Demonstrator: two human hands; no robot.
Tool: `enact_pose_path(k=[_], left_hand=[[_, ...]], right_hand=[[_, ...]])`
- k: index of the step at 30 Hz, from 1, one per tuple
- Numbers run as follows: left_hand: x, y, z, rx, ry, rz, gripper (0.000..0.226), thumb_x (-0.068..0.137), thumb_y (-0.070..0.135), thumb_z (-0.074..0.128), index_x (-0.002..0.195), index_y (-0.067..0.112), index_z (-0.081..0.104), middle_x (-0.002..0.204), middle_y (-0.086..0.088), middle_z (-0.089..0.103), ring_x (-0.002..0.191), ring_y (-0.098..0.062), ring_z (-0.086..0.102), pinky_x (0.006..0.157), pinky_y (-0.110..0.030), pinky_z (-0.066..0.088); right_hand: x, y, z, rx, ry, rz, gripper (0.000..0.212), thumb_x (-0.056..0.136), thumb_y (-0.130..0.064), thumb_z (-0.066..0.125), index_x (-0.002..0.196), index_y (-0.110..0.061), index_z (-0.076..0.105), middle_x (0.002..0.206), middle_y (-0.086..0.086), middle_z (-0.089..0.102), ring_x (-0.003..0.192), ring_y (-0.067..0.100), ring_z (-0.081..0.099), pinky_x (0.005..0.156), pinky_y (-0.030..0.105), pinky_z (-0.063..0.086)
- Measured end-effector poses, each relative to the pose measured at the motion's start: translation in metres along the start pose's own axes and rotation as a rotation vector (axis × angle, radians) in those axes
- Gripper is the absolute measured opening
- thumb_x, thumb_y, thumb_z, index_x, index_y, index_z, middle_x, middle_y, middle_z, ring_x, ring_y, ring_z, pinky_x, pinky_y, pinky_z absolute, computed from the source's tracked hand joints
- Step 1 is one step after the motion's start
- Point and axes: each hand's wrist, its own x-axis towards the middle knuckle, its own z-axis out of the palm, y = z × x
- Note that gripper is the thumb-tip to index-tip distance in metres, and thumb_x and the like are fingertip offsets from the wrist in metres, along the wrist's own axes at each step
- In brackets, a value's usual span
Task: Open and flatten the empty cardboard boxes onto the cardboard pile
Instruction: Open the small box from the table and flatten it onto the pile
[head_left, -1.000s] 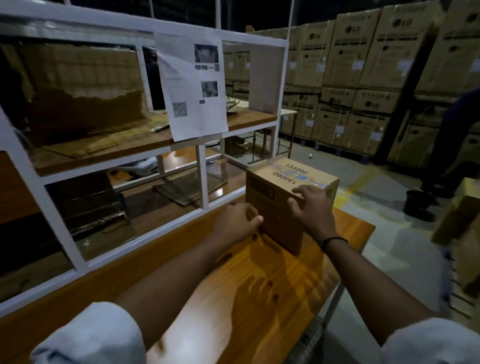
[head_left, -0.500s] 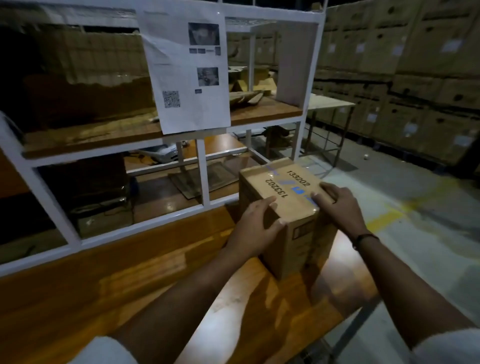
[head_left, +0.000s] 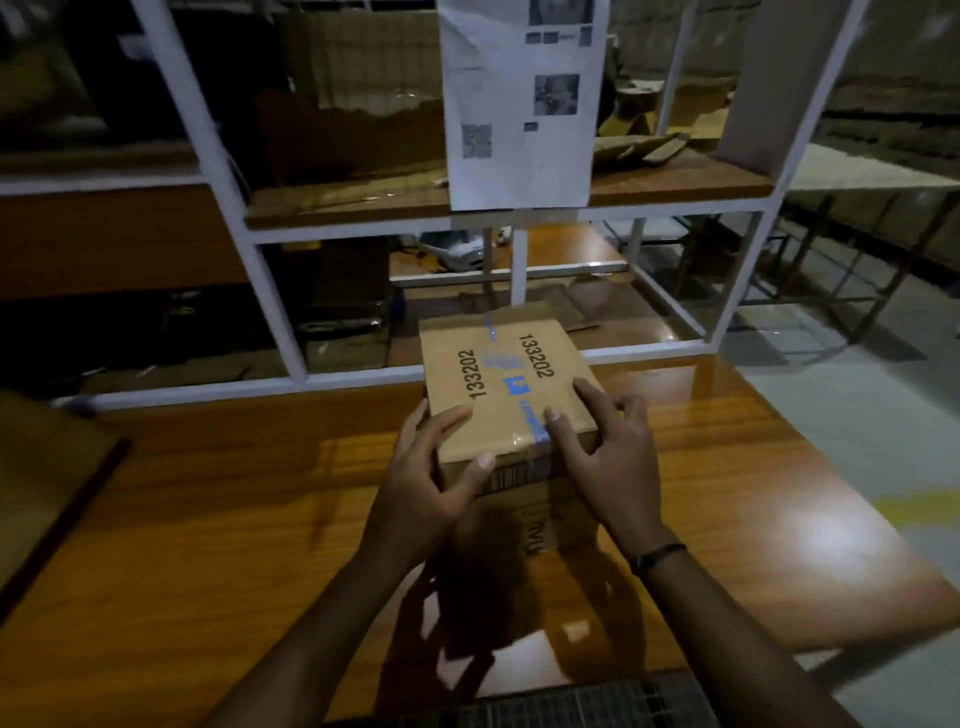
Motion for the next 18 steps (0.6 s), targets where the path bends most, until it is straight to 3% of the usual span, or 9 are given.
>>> enact_pose_path(k=[3,6,8,10,13,15,17,18], left_hand=[[-0.023,-0.005,-0.030,0.027,0.003,-0.052,0.057,0.090,0.044,0.073,0.141,0.054,0.048,0.164,0.013,0.022,0.142,-0.007,0.032,0.088,-0.012,0.048],[-0.040,-0.013,-0.057,0.029,-0.005,-0.074,0.059,0.091,0.042,0.072,0.143,0.054,0.046,0.163,0.013,0.025,0.143,-0.007,0.033,0.085,-0.007,0.046],[-0.049,-0.020,-0.071,0.015,0.005,-0.058,0.059,0.092,0.042,0.071,0.143,0.055,0.044,0.161,0.012,0.031,0.143,-0.009,0.037,0.091,-0.015,0.054],[-0.056,-0.026,-0.084,0.010,0.036,-0.066,0.059,0.094,0.041,0.069,0.144,0.056,0.043,0.159,0.012,0.034,0.142,-0.011,0.040,0.097,-0.033,0.058],[-0.067,-0.033,-0.098,-0.021,0.077,-0.089,0.063,0.096,0.034,0.068,0.150,0.050,0.038,0.158,0.012,0.037,0.136,-0.009,0.044,0.094,-0.032,0.057],[-0.077,-0.038,-0.104,-0.041,0.090,-0.092,0.071,0.096,0.032,0.067,0.154,0.052,0.030,0.158,0.010,0.038,0.136,-0.012,0.047,0.092,-0.028,0.058],[-0.085,-0.044,-0.108,-0.043,0.089,-0.103,0.081,0.096,0.032,0.068,0.156,0.057,0.019,0.161,0.007,0.037,0.138,-0.016,0.049,0.096,-0.035,0.058],[-0.089,-0.047,-0.109,-0.046,0.086,-0.116,0.086,0.096,0.031,0.069,0.156,0.059,0.014,0.162,0.007,0.037,0.139,-0.018,0.049,0.098,-0.039,0.057]], right_hand=[[-0.022,-0.021,0.017,0.057,-0.022,-0.029,0.063,0.088,-0.077,0.050,0.140,-0.041,0.053,0.122,-0.006,0.044,0.112,0.020,0.056,0.081,0.045,0.061],[-0.045,-0.039,0.033,0.088,-0.011,-0.030,0.062,0.090,-0.075,0.049,0.141,-0.040,0.051,0.128,-0.003,0.044,0.117,0.019,0.054,0.085,0.045,0.060],[-0.061,-0.051,0.042,0.108,-0.029,-0.030,0.065,0.090,-0.078,0.046,0.143,-0.041,0.048,0.135,-0.001,0.041,0.122,0.021,0.052,0.086,0.046,0.060],[-0.077,-0.060,0.049,0.124,-0.060,-0.052,0.066,0.090,-0.078,0.045,0.146,-0.043,0.043,0.143,-0.001,0.038,0.128,0.024,0.050,0.089,0.048,0.060],[-0.098,-0.074,0.054,0.117,-0.098,-0.096,0.066,0.093,-0.066,0.055,0.151,-0.042,0.034,0.153,-0.001,0.033,0.134,0.024,0.047,0.095,0.047,0.058],[-0.111,-0.082,0.055,0.131,-0.092,-0.116,0.074,0.094,-0.051,0.064,0.156,-0.039,0.026,0.159,-0.001,0.030,0.138,0.019,0.044,0.098,0.035,0.055],[-0.122,-0.084,0.057,0.161,-0.086,-0.118,0.086,0.093,-0.040,0.070,0.161,-0.037,0.016,0.163,-0.002,0.025,0.141,0.009,0.038,0.097,0.013,0.046],[-0.126,-0.082,0.058,0.168,-0.090,-0.114,0.092,0.093,-0.036,0.072,0.162,-0.038,0.011,0.165,-0.003,0.022,0.141,0.006,0.035,0.094,0.010,0.045]])
